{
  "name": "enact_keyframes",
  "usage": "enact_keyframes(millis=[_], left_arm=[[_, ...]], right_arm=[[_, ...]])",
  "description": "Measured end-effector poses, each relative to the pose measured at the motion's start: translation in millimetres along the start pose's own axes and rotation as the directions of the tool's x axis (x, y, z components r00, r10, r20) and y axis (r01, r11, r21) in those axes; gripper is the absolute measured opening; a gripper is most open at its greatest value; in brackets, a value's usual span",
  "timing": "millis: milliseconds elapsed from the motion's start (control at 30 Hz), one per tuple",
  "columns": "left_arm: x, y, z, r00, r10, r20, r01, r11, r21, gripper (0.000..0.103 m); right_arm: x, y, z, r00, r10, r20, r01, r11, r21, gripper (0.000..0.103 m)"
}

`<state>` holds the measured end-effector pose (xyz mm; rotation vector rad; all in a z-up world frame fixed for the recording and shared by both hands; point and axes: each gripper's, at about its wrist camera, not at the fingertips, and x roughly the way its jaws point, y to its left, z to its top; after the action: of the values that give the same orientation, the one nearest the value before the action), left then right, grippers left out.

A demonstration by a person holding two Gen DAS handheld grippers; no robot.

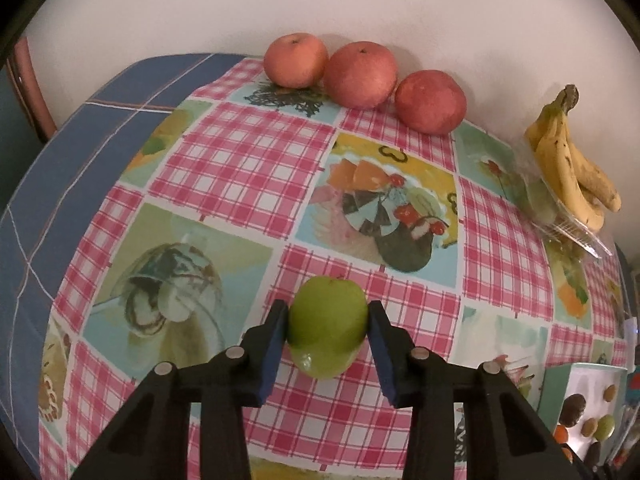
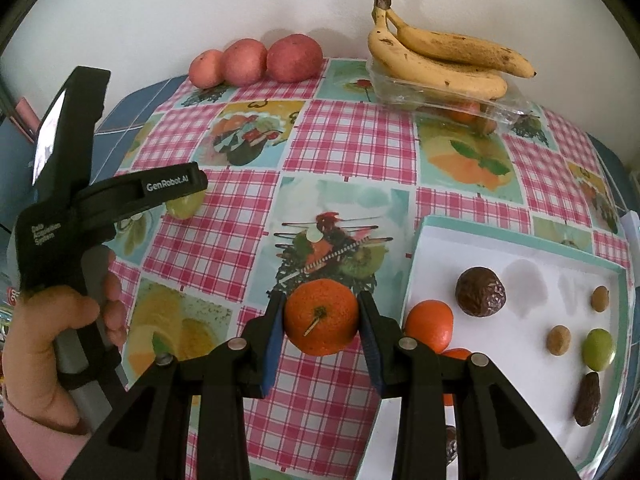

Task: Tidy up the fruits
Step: 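Carry the tangerine and green apple into the white tray and open both tools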

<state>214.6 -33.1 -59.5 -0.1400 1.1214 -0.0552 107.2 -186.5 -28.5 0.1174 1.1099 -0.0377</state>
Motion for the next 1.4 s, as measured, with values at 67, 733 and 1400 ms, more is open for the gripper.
enact_keyframes(millis=[67,733,1400], left_arm=[[-1.3,0.3,0.1,1.0,-0.014,-0.016,0.014,1.0,-0.007,0.042],[-77.4,3.9,-18.8,0.997,-0.08,-0.002,0.08,0.994,-0.079,0.042],[-143.7,-36.2,-79.1,0.982,-0.184,0.049,0.183,0.983,0.034,0.042]], right_arm=[[-0.4,0.1,-0.1,1.0,-0.001,0.001,0.001,1.0,0.002,0.037],[-26.8,-21.4,-10.7,0.999,-0.022,0.042,0.02,0.998,0.06,0.037],[-67.1,-76.0,-48.5,0.995,-0.072,0.064,0.06,0.983,0.171,0.037]])
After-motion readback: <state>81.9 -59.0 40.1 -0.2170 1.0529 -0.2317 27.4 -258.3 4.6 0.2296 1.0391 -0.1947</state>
